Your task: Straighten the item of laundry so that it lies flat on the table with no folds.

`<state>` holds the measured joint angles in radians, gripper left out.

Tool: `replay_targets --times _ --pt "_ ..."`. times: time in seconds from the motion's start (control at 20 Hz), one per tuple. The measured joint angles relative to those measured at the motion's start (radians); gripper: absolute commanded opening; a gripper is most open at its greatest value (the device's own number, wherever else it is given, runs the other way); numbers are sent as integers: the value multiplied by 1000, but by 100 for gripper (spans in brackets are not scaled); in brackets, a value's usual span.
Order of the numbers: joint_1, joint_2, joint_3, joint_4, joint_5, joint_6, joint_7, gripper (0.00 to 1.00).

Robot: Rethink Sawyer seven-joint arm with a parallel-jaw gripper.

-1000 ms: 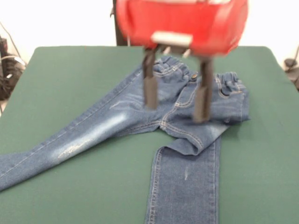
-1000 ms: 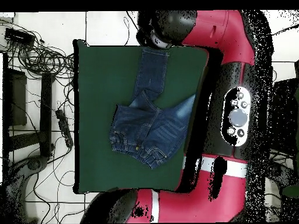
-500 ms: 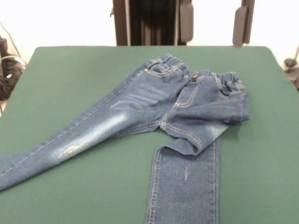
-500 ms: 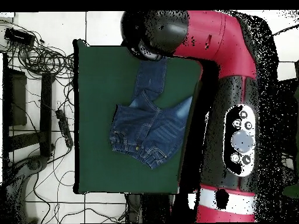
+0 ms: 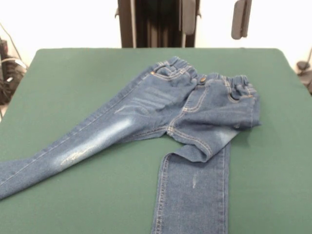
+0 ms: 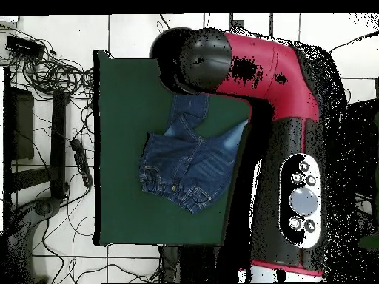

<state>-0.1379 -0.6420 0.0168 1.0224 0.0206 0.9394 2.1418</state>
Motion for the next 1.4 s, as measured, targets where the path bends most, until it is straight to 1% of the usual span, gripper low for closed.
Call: replay_targets --times 0.3,0.65,1.0,1.4 --pt "17 12 -23 42 -1 -57 0 100" --pt "36 19 -28 74 0 -96 0 100" --pt "52 54 -43 98 5 -171 0 100" --pt "92 64 -76 179 15 -242 8 100"
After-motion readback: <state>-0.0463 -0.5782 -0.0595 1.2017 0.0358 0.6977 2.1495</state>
